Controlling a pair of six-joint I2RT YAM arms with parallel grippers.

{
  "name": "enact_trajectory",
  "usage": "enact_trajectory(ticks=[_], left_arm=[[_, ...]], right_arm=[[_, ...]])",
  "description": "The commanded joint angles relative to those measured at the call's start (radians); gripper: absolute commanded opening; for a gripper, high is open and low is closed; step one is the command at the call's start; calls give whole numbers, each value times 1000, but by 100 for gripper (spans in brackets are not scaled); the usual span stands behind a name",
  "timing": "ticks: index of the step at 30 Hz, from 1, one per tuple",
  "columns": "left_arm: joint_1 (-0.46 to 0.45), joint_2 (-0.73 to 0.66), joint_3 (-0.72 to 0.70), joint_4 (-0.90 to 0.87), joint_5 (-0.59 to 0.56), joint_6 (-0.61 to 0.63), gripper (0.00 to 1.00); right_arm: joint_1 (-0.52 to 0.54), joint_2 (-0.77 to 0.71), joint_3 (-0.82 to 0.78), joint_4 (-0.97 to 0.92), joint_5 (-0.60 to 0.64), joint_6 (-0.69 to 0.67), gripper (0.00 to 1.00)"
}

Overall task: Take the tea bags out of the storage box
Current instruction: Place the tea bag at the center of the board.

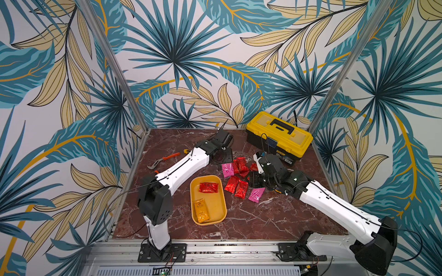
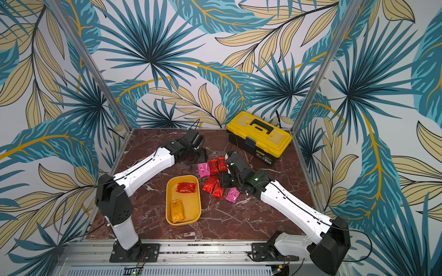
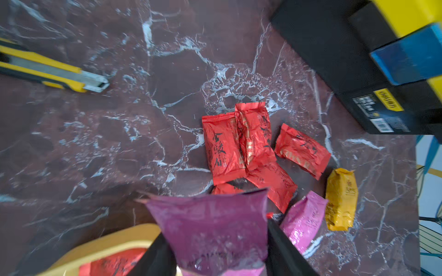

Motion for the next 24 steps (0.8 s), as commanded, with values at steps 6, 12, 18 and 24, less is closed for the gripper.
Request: enact_trajectory(ticks=[6, 12, 18, 24], left_arm=[[86, 181, 137, 43, 138, 7, 57], [114, 221, 113, 48, 168, 2, 57], [112, 135, 34, 78, 162, -8, 77], [113, -52, -60, 68, 121, -12, 86]], right_arm=[[-8, -3, -33, 17, 16, -19, 57], [-9, 28, -17, 23, 7, -29, 57], [-5, 48, 1, 15, -29, -34, 58], [84, 86, 65, -9, -27, -33, 62]])
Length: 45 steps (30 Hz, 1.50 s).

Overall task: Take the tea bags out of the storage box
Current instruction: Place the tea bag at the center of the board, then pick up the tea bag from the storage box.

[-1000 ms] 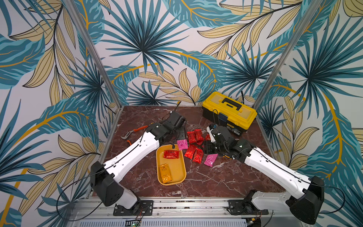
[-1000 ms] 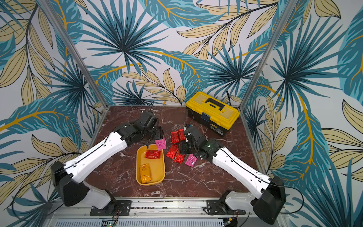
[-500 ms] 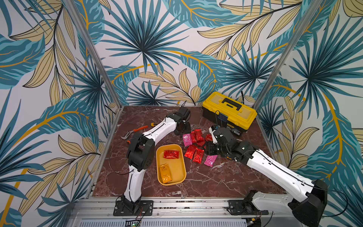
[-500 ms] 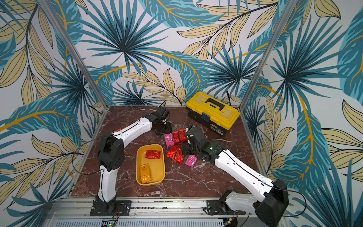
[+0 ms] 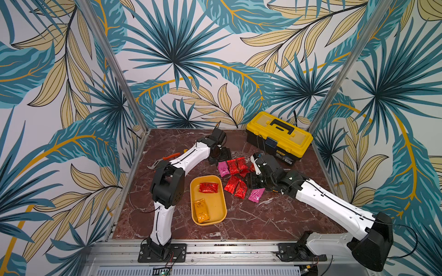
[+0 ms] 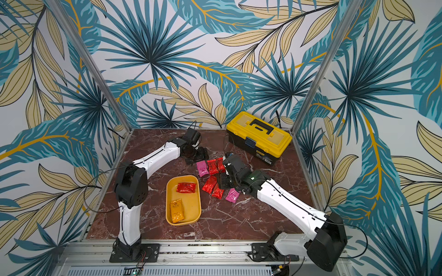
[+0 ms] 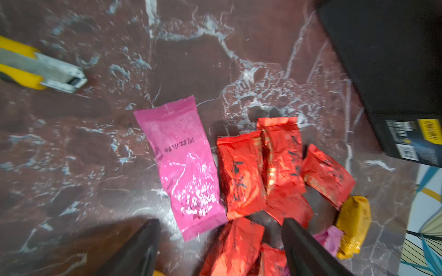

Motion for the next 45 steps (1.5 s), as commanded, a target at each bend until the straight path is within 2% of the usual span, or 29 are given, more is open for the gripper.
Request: enact_trajectory(ticks=[1, 2, 6, 13, 19, 22, 33, 40, 45], left_arm=[[-2, -161, -84, 11, -35, 0, 86], [-1, -212, -128, 15, -45, -5, 86], [0, -412, -326, 16, -76, -31, 88], [2, -756, -642, -40, -119, -91, 90], [11, -1030, -822, -97, -188, -163, 93], [17, -1139, -861, -136, -223, -183, 96], [32, -1353, -925, -316, -293, -241, 100], [32, -1502, -967, -409, -309, -303, 100], [32, -1526, -996, -407, -282, -319, 100]], right_arm=[[57, 33, 59, -22, -10, -4, 62], [106, 47, 77, -28, -1, 2, 62], [188, 83, 116, -29, 27, 29, 62], [256, 232, 205, 0, -25, 68, 62], [309, 394, 319, -1, -48, 79, 61], [325, 465, 366, -1, -57, 87, 61], [351, 664, 485, -26, -95, 107, 60], [384, 673, 452, -32, -64, 135, 60], [405, 672, 427, -33, -54, 146, 61]])
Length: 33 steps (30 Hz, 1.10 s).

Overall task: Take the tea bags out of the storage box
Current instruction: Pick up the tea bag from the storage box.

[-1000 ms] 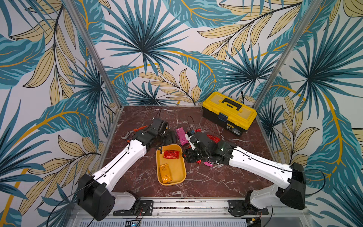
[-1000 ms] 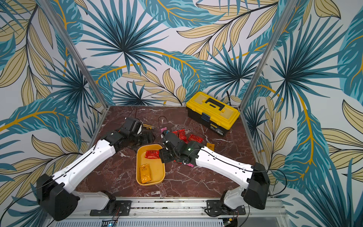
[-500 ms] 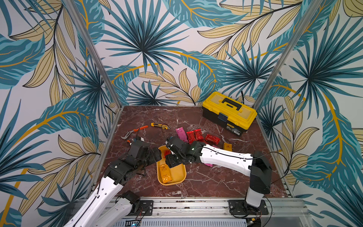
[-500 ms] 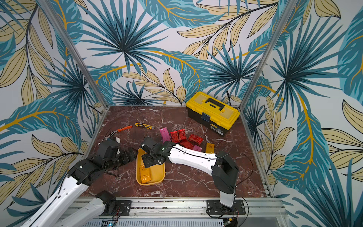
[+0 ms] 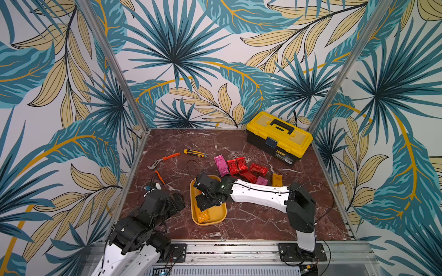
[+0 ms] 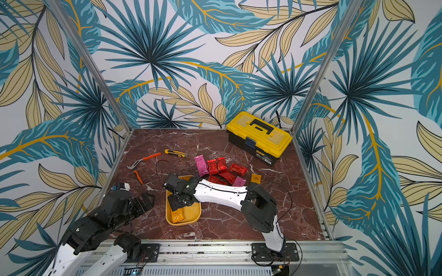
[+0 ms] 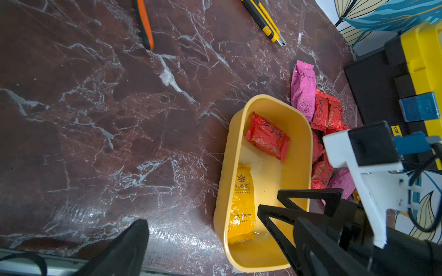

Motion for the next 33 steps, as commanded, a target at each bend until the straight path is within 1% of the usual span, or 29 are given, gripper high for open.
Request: enact_trajectory(ticks=[1, 4, 10, 17, 26, 28, 33], left_arm=[[6, -12, -29, -21, 3, -22, 100], [6, -12, -29, -12, 13, -18, 100], [6, -30, -10, -43, -4, -15, 100], [6, -57, -5, -83, -20, -26, 100], [6, -75, -3, -115, -19, -28, 100], [6, -76, -4, -114, -15, -27, 100], [5, -74, -2, -108, -17, -27, 100]], right_arm=[[14, -7, -29, -22, 23, 25, 61], [22, 3, -32, -21, 27, 35, 63], [39, 36, -9, -22, 40, 39, 66], [48, 80, -1, -23, 54, 64, 69], [61, 127, 47, -26, 55, 55, 70], [60, 137, 53, -40, 69, 52, 70], [60, 152, 45, -90, 151, 44, 70]])
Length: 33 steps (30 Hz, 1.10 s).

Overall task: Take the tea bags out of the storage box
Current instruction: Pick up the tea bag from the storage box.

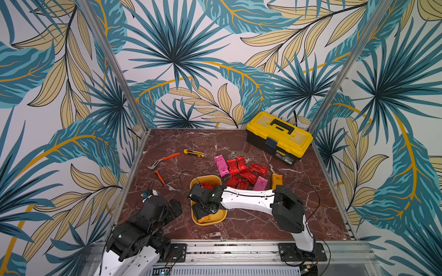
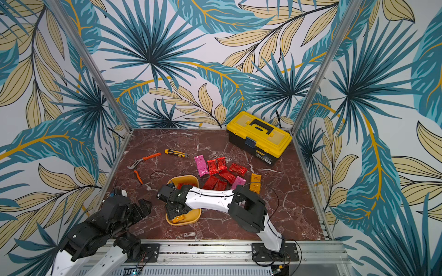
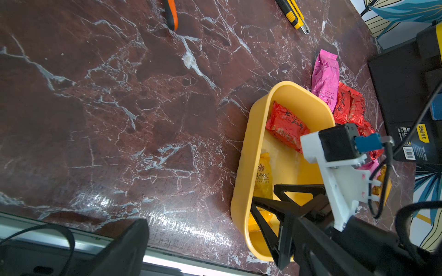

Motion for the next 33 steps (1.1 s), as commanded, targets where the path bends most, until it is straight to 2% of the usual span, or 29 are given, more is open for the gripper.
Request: enact_trajectory(ticks=[1, 12, 23, 33], left_arm=[[6, -11, 13, -11, -9, -2, 100], [6, -8, -12, 13, 5, 2, 100], [5, -11, -22, 16, 8, -3, 100], [5, -25, -25, 4, 6, -8, 100]], right_arm=[[5, 24, -2, -67, 77, -9, 70], [1, 9, -23, -102, 205, -15, 70], [4, 43, 80, -103, 132, -95, 71], [4, 93, 108, -103, 108, -88, 73]])
